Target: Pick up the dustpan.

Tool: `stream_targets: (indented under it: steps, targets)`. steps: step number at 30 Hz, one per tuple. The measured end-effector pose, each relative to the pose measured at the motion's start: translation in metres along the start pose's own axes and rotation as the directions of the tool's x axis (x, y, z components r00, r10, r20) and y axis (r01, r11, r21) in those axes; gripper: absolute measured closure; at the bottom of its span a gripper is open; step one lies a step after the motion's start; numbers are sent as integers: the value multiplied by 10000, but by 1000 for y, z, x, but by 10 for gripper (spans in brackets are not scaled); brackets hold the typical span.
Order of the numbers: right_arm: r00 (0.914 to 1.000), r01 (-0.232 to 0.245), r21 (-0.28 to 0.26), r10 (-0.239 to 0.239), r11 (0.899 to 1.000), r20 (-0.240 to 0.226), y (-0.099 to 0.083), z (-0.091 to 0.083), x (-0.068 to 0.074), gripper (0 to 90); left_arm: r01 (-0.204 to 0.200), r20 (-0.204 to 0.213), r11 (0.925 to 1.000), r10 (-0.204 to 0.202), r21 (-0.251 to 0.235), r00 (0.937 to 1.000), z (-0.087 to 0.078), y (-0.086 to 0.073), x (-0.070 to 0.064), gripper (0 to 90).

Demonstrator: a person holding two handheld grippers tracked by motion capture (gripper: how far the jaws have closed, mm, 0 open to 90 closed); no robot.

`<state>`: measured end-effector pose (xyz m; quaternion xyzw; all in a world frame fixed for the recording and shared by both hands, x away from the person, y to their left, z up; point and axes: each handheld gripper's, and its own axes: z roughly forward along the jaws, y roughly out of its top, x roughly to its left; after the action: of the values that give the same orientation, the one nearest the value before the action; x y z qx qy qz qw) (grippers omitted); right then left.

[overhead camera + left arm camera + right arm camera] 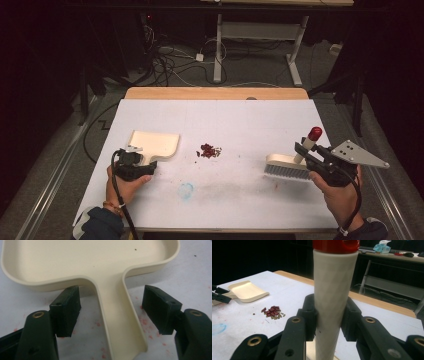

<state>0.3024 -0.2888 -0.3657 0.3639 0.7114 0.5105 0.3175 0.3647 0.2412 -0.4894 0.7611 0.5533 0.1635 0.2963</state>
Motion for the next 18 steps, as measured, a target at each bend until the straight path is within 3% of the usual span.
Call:
stream_targets:
  steps: [4, 12, 18]
  targets:
    - [10000, 51, 53, -51, 10000, -41, -1, 1, 0, 698, -108, -211, 9999, 109, 58, 9997, 1, 3, 0, 370]
    - [9999, 41, 227, -38, 9997, -126, -2, 4, 2, 698, 95, -384, 9996, -85, 259, 9992, -1, 6, -1, 622]
    - [9997, 132, 254, -127, 9996, -197, -3, 5, 2, 698, -144, -491, 9995, 158, 294, 9987, -2, 7, -3, 638]
